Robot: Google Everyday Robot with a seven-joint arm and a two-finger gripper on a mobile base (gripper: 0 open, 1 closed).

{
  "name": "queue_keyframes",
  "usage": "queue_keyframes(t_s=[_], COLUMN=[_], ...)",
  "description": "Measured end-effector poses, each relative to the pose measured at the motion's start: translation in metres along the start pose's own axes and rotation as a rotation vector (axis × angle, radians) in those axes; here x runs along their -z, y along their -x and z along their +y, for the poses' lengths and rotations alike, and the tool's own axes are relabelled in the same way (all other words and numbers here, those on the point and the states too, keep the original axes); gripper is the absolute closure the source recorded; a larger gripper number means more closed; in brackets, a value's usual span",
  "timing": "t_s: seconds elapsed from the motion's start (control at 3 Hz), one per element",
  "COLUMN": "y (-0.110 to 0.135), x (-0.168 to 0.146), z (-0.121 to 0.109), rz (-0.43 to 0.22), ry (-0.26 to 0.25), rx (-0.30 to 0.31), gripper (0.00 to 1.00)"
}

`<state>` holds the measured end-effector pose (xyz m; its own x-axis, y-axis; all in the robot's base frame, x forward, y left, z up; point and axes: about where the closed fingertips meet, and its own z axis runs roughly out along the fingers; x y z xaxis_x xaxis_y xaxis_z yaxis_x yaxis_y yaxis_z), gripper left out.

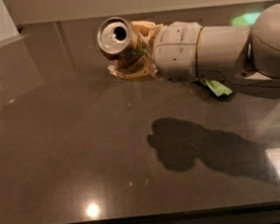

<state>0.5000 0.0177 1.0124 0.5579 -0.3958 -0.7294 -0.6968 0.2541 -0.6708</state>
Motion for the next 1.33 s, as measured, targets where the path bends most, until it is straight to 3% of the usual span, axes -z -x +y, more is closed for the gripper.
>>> queue_keyframes(t_s=[0.67,1.33], y=[0.004,0.004], x=[-0.007,-0.020], z=[-0.025,-0.024], rz=[0.099,0.197], ry=[-0.105,-0.218], rx=[0.314,0.620], gripper=[1.00,1.00])
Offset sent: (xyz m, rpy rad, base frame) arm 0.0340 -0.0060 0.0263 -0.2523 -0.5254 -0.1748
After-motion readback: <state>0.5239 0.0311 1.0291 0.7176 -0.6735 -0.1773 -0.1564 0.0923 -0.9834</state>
